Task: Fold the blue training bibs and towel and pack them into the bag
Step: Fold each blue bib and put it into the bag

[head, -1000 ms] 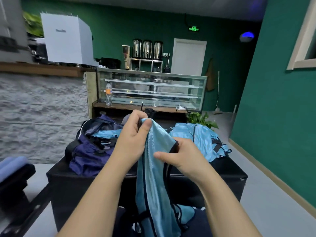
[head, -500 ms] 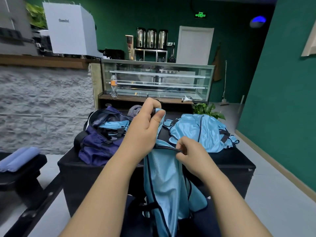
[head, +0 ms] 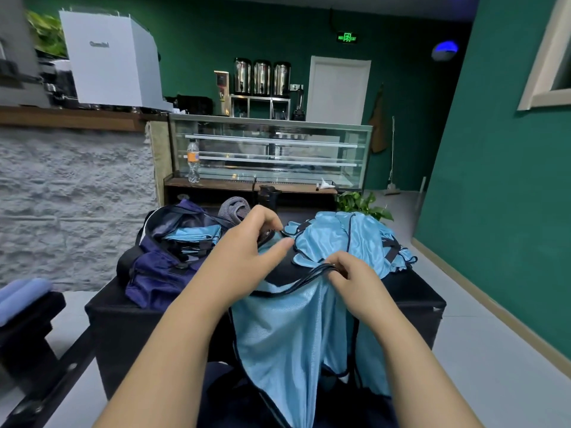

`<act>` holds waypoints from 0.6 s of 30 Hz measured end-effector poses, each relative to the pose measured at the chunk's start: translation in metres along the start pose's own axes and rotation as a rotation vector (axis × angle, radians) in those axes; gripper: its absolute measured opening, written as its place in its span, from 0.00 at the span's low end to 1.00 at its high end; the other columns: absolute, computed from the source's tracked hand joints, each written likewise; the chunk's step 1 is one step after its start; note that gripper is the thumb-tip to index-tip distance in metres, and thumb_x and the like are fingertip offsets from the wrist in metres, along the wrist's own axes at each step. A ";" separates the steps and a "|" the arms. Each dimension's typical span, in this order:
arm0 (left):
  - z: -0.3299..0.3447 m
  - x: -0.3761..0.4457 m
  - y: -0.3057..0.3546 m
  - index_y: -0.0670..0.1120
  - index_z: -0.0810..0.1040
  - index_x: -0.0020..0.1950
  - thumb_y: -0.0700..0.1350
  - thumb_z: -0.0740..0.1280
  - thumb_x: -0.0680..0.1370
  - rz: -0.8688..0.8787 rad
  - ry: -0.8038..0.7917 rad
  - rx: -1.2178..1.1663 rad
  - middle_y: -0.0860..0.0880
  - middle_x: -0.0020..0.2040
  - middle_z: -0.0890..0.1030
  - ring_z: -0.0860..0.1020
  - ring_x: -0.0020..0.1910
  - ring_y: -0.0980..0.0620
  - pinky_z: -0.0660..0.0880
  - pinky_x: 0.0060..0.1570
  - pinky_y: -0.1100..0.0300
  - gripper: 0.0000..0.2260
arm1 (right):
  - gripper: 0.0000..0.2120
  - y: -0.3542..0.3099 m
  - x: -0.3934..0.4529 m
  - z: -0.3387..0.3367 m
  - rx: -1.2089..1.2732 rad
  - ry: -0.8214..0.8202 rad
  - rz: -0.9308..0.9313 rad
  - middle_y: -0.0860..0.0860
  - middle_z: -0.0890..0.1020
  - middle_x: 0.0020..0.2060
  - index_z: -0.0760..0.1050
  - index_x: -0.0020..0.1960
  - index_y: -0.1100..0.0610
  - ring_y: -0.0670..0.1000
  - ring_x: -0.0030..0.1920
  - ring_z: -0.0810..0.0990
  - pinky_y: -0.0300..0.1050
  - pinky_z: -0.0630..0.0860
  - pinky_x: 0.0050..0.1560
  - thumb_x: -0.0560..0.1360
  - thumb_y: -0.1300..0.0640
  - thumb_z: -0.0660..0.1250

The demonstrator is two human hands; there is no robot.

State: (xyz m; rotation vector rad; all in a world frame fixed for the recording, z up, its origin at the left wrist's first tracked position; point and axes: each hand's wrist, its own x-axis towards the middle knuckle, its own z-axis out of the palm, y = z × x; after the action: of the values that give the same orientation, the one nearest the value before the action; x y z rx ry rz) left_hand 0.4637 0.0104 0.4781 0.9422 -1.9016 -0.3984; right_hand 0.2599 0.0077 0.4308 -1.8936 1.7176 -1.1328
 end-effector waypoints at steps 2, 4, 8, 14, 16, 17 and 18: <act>0.007 0.001 0.002 0.55 0.73 0.49 0.50 0.71 0.74 -0.007 -0.043 0.015 0.60 0.45 0.78 0.75 0.47 0.62 0.68 0.50 0.68 0.08 | 0.11 -0.015 0.000 -0.001 0.027 0.000 -0.075 0.44 0.74 0.32 0.72 0.41 0.46 0.41 0.33 0.70 0.33 0.66 0.35 0.77 0.61 0.64; 0.015 0.001 0.002 0.55 0.76 0.53 0.51 0.73 0.72 -0.026 -0.164 0.065 0.60 0.50 0.79 0.75 0.52 0.64 0.68 0.54 0.71 0.12 | 0.11 -0.027 -0.001 -0.002 0.043 -0.004 -0.122 0.43 0.73 0.29 0.73 0.40 0.47 0.41 0.31 0.69 0.33 0.65 0.34 0.75 0.63 0.65; 0.025 0.001 -0.002 0.58 0.75 0.58 0.50 0.74 0.71 -0.057 -0.307 0.124 0.58 0.55 0.80 0.76 0.56 0.61 0.71 0.60 0.59 0.17 | 0.11 -0.034 -0.003 -0.007 0.101 0.003 -0.132 0.44 0.74 0.30 0.72 0.39 0.48 0.41 0.31 0.70 0.33 0.65 0.33 0.74 0.63 0.67; 0.022 0.001 0.002 0.56 0.78 0.45 0.44 0.68 0.75 -0.017 -0.220 0.255 0.59 0.33 0.76 0.73 0.35 0.64 0.65 0.35 0.68 0.06 | 0.09 -0.036 -0.007 -0.006 0.229 -0.034 -0.168 0.44 0.77 0.32 0.75 0.40 0.52 0.42 0.32 0.72 0.33 0.68 0.35 0.72 0.64 0.71; 0.019 0.001 0.002 0.57 0.77 0.41 0.42 0.68 0.75 -0.032 -0.145 0.190 0.57 0.32 0.77 0.74 0.35 0.64 0.66 0.36 0.68 0.08 | 0.13 -0.034 -0.006 -0.007 0.100 -0.031 -0.165 0.43 0.76 0.32 0.73 0.40 0.48 0.40 0.30 0.70 0.32 0.66 0.34 0.72 0.66 0.69; 0.016 0.001 0.002 0.57 0.76 0.40 0.42 0.68 0.75 -0.041 -0.103 0.152 0.57 0.33 0.77 0.74 0.35 0.65 0.67 0.37 0.70 0.10 | 0.15 -0.033 -0.006 -0.007 0.033 -0.030 -0.150 0.42 0.75 0.32 0.72 0.39 0.46 0.40 0.31 0.70 0.31 0.66 0.34 0.72 0.66 0.67; 0.013 0.001 0.003 0.57 0.75 0.40 0.41 0.67 0.76 -0.046 -0.065 0.121 0.56 0.34 0.78 0.74 0.36 0.65 0.67 0.37 0.71 0.10 | 0.16 -0.030 -0.007 -0.007 -0.008 -0.031 -0.127 0.42 0.75 0.33 0.72 0.39 0.45 0.40 0.32 0.70 0.31 0.66 0.33 0.71 0.66 0.66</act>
State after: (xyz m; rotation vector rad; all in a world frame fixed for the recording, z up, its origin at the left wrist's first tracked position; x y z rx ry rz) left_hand 0.4505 0.0099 0.4739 1.0652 -1.9836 -0.3474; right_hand 0.2748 0.0220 0.4545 -2.0396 1.6071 -1.1367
